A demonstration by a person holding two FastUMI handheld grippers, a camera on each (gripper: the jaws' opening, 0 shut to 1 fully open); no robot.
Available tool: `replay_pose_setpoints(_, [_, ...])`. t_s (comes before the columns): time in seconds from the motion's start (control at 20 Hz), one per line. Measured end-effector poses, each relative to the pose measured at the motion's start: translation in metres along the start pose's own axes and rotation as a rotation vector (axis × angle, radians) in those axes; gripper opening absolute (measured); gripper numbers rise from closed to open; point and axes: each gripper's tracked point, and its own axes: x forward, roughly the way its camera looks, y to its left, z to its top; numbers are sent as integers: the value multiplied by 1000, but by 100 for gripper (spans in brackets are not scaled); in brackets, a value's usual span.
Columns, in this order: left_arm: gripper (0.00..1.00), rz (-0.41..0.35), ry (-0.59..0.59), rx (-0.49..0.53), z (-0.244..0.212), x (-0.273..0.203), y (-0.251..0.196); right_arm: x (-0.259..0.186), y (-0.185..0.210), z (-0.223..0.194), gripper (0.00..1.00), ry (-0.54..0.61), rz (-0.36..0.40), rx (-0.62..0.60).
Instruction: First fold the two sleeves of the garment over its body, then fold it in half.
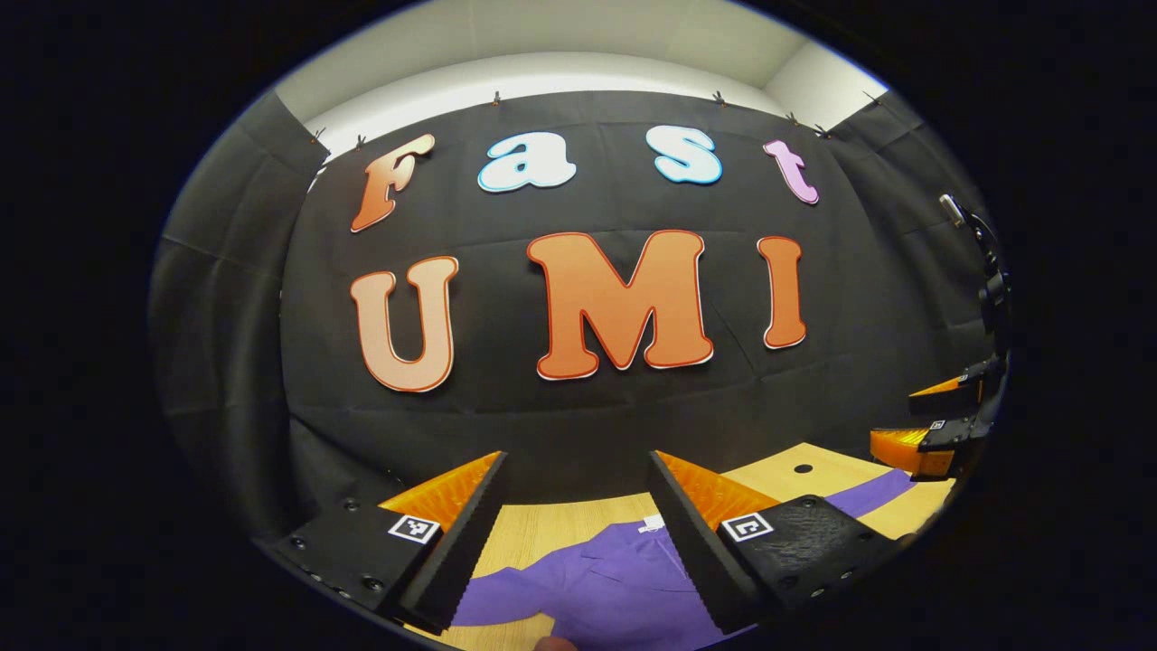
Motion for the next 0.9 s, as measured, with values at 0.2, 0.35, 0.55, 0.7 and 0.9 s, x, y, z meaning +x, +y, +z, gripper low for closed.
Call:
replay_pose_setpoints(0.2, [97,4,0,1,0,-1,1,3,-3,-1,96,6,-10,4])
replay_pose_setpoints(0.35, [97,13,-3,9,0,-3,5,6,-17,-7,96,16,-38,1])
replay_pose_setpoints(0.55, [97,26,-1,15,1,-6,8,13,-49,-21,96,50,-98,-26])
replay_pose_setpoints(0.7, [97,47,0,24,2,-9,9,21,-82,-35,96,85,-153,-16])
replay_pose_setpoints(0.9, [97,81,8,32,3,-14,9,33,-134,-67,96,184,-229,1])
